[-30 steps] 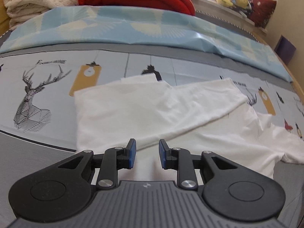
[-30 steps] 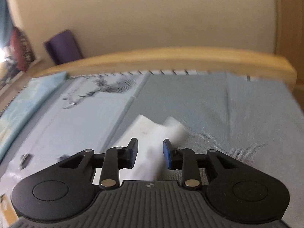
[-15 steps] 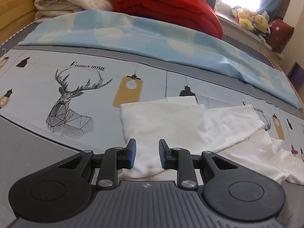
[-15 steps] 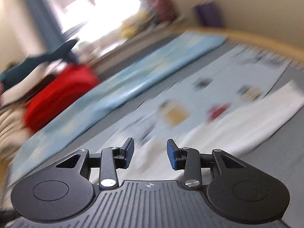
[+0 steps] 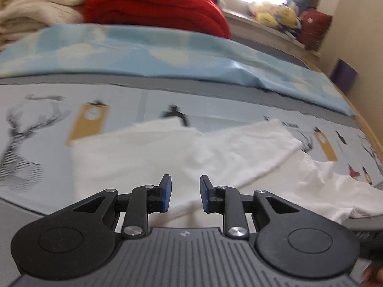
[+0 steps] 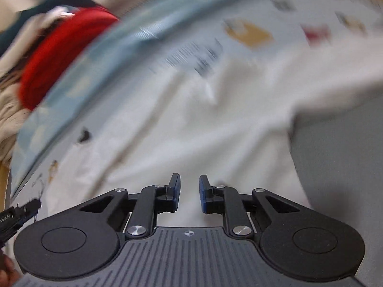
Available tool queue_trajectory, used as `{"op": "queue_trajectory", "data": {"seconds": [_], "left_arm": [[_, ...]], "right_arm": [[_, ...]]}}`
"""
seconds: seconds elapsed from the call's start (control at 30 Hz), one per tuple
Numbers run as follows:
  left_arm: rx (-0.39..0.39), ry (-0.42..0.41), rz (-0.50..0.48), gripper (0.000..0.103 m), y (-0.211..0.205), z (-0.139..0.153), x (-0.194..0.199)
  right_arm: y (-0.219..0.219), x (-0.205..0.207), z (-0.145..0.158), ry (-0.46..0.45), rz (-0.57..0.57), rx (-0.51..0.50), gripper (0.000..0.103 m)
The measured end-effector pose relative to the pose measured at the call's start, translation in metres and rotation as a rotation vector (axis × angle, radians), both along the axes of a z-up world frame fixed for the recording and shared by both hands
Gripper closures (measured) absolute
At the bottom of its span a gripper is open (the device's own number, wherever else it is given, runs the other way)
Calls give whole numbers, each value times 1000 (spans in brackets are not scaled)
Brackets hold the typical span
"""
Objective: Fold small clothes
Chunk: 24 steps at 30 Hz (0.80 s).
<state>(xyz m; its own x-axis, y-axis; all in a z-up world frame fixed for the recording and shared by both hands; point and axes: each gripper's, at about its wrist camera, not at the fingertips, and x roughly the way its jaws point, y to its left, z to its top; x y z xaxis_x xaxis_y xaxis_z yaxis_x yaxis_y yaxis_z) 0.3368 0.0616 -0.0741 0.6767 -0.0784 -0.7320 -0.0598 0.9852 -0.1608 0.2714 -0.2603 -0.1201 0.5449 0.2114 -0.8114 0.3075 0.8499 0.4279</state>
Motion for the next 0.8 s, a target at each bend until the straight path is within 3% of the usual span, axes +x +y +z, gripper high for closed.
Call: {"op": "queue_trajectory", "data": {"seconds": [0.07, 0.1, 0.17, 0.27, 0.33, 0.37, 0.4, 0.57, 0.63, 0.7, 0.77, 0.8], "left_arm": [[-10, 13, -36, 72, -17, -13, 9], [0, 20, -47, 62, -24, -19, 12], [30, 37, -54, 49, -36, -33, 19], [68, 83, -54, 47, -46, -54, 30], [138, 124, -39, 56, -49, -67, 34], [182, 117, -22, 76, -50, -68, 33], [198, 117, -13, 90, -48, -67, 33], [113, 44, 89, 97, -4, -26, 25], [91, 30, 183, 97, 28, -10, 17], [116, 60, 366, 96, 75, -1, 4], [148, 134, 717, 96, 142, -1, -23], [107, 181, 898, 95, 177, -4, -42]], "right_arm": [[-3, -1, -18, 95, -21, 12, 86], [-6, -1, -28, 131, -30, 13, 87], [-11, -4, -30, 122, -27, 37, 87], [-8, -4, -27, 133, 10, 20, 87], [-9, -2, -29, 140, 20, 28, 87], [-9, 0, -29, 144, 27, 28, 87], [-9, 0, -29, 146, 33, 28, 87], [-6, 18, -32, 156, 53, 4, 87], [-2, 19, -31, 157, 55, -17, 87], [4, 18, -29, 157, 59, -43, 87], [8, 18, -29, 155, 62, -63, 87], [9, 18, -28, 154, 62, -71, 87]]}}
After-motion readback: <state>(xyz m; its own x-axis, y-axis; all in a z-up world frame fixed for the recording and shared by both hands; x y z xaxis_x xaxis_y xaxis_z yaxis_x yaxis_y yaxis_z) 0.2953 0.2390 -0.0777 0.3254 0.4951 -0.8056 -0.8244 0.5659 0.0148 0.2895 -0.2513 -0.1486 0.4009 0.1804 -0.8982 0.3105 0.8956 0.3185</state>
